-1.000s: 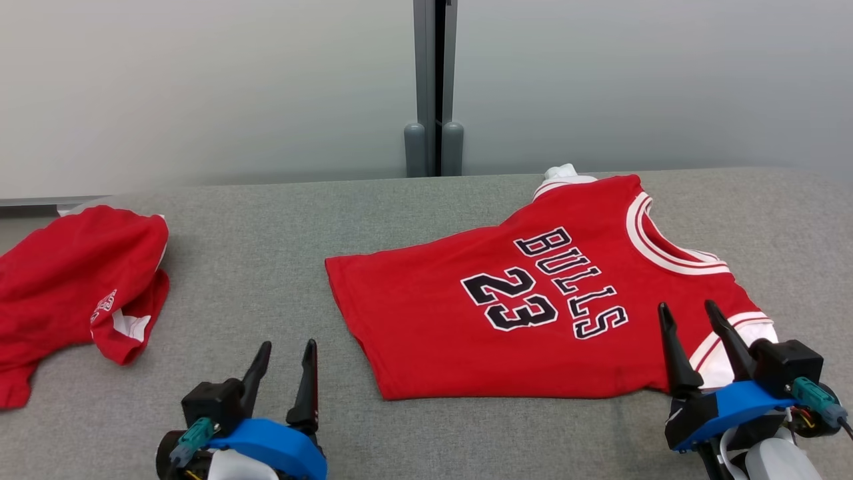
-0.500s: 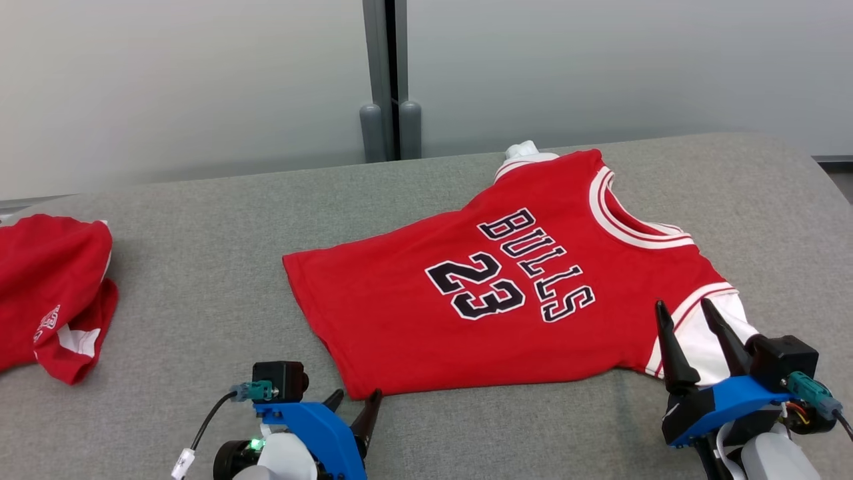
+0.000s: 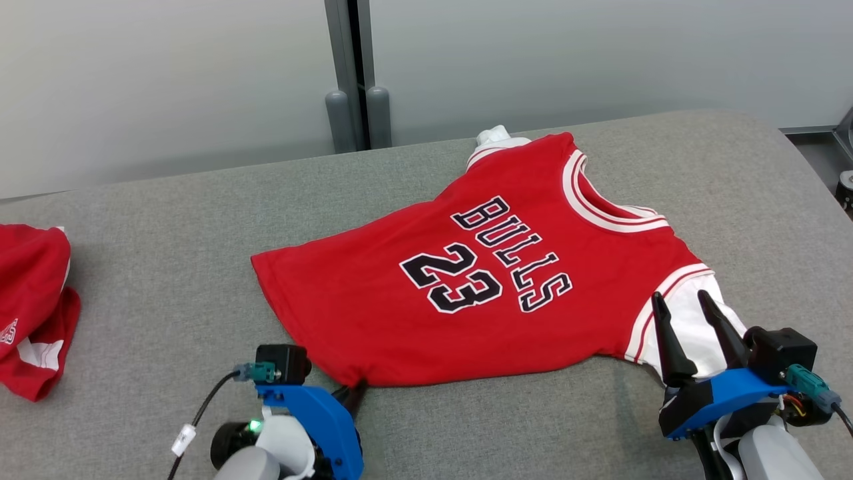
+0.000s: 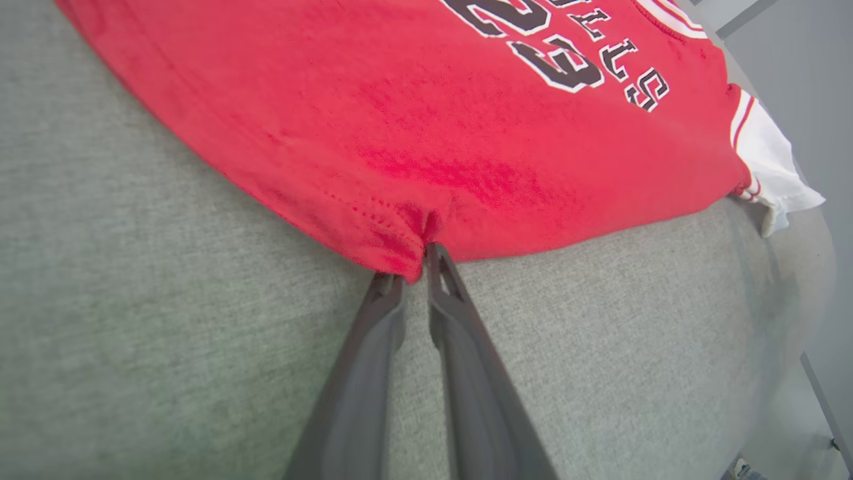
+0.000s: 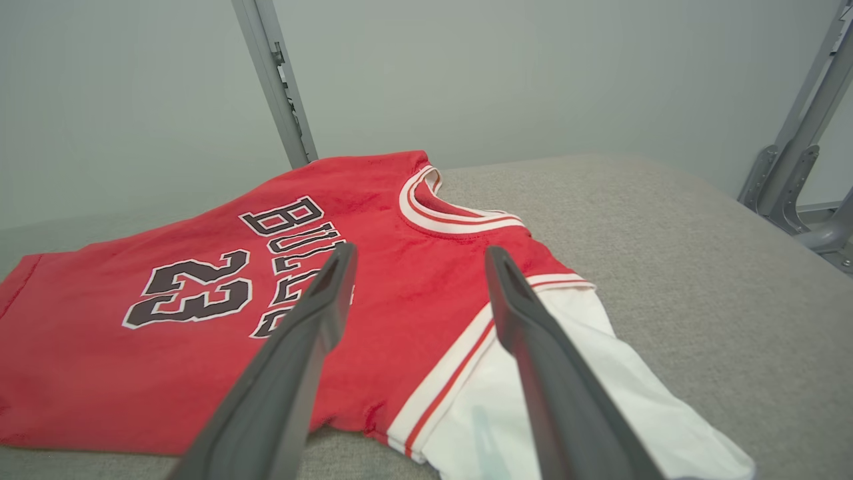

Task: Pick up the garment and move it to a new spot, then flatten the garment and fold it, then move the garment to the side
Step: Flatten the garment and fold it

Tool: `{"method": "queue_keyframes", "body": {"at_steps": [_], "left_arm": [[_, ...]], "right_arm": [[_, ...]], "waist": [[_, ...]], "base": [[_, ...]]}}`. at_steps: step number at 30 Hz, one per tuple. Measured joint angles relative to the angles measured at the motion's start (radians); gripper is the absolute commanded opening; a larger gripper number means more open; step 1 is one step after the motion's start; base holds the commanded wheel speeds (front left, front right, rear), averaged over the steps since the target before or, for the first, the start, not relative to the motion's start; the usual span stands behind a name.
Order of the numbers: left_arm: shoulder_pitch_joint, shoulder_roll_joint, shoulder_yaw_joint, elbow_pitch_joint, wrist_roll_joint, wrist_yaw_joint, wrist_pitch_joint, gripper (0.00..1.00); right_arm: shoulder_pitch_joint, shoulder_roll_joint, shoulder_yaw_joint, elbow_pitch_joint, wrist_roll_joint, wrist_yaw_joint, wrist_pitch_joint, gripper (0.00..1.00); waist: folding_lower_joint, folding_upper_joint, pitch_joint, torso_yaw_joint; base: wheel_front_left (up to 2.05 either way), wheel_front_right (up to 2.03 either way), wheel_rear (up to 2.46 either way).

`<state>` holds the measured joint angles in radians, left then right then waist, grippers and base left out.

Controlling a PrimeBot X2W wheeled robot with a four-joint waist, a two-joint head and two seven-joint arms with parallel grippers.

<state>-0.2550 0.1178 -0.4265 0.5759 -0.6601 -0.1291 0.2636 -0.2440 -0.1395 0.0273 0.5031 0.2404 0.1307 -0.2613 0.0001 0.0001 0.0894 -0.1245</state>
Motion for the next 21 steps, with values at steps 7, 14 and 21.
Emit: {"method": "queue_keyframes", "body": {"at_steps": [7, 14, 21], "left_arm": [[-0.059, 0.068, -0.041, -0.143, -0.009, -0.001, 0.026, 0.00], [-0.206, 0.164, -0.079, -0.274, -0.100, -0.001, 0.156, 0.00], [-0.393, 0.220, -0.119, -0.223, -0.118, -0.001, 0.206, 0.00]], "right_arm": [[-0.002, 0.004, -0.007, -0.003, 0.001, 0.000, 0.000, 1.00], [-0.033, 0.021, -0.002, -0.016, 0.010, 0.000, 0.000, 1.00], [-0.065, 0.051, 0.011, -0.022, 0.024, 0.000, -0.001, 1.00]], "waist": [[-0.0001, 0.0000, 0.003, -0.014], [0.0000, 0.0000, 0.052, -0.059], [0.0000, 0.0000, 0.116, -0.160]], "base": [[0.00, 0.00, 0.00], [0.00, 0.00, 0.00], [0.00, 0.00, 0.00]]}}
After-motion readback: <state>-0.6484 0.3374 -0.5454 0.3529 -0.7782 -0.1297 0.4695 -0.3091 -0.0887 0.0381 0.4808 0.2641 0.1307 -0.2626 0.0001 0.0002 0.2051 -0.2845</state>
